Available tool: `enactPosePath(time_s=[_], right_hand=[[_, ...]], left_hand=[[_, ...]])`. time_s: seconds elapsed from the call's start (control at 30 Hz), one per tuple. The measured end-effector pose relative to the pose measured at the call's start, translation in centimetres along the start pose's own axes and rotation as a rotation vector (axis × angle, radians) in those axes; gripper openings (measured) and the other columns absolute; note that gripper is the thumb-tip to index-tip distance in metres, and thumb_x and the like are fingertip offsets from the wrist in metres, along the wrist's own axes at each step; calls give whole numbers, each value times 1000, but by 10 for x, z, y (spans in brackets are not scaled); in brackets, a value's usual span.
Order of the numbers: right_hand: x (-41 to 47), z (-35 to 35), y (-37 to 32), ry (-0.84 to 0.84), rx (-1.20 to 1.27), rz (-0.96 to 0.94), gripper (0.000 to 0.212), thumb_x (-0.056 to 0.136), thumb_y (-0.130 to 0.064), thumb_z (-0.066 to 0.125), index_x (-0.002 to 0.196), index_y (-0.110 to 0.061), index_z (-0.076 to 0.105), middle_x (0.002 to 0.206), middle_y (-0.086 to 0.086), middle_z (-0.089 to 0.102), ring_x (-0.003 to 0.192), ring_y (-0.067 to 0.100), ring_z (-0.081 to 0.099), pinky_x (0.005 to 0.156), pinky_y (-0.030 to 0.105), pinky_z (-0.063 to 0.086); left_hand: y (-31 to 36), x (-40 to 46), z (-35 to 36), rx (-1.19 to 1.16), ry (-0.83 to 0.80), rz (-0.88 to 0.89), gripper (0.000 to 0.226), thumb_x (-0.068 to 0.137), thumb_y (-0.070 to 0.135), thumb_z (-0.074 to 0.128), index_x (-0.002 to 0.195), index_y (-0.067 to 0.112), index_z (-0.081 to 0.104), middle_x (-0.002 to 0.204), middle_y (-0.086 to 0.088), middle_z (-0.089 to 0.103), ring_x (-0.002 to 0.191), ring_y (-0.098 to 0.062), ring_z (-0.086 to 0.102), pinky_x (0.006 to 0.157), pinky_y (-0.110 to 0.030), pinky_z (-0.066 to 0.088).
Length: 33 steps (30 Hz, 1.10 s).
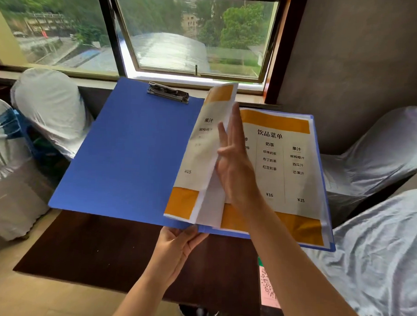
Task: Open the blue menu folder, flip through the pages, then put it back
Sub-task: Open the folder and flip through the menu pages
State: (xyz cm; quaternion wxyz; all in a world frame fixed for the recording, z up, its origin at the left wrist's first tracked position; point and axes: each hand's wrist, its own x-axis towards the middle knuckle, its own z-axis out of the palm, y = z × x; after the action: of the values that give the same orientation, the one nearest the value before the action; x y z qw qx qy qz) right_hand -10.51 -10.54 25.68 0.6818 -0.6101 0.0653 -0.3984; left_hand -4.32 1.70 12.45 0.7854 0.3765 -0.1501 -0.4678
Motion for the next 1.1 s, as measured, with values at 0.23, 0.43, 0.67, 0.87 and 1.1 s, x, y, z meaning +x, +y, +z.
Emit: enactPosePath(time_s=[0.23,0.43,0.67,0.87,1.1], right_hand=[[7,-15,-4,366,466,64,65,88,3,36,141,-34,25,131,11,48,91,22,68,66,36,61],[0,14,17,157,21,251,41,84,8,37,97,-21,63,80,1,66,69,13,61,53,20,49],[-6,29,40,-330,-1378,-102,48,89,-12,45,131,-34,47,150,-5,36,138,22,26,107,63,-8],[-25,-16,15,-53,-1355,-170,47,87,-20,58,132,-31,48,148,2,40,137,20,34,108,64,2],[-85,-129,-24,319,-1335,406,89,73,-38,74,142,-42,19,152,10,20,136,34,25,103,59,32]], left_hand=[[3,-3,-4,-2,12,-20,38,72,-2,61,110,6,56,94,-14,75,87,-27,72,64,-29,59],[1,-4,-3,-13,20,-22,42,73,-3,62,114,2,53,91,-15,74,87,-28,72,65,-28,59],[3,-10,-1,-8,-19,-23,45,70,-4,62,113,5,53,98,-15,74,96,-33,69,70,-32,59],[8,-10,-7,-52,33,-12,39,69,-7,61,105,3,53,93,-15,72,91,-32,70,65,-32,59],[16,-3,-17,-73,30,37,39,71,-8,57,106,8,54,92,-9,75,91,-28,71,66,-32,59]])
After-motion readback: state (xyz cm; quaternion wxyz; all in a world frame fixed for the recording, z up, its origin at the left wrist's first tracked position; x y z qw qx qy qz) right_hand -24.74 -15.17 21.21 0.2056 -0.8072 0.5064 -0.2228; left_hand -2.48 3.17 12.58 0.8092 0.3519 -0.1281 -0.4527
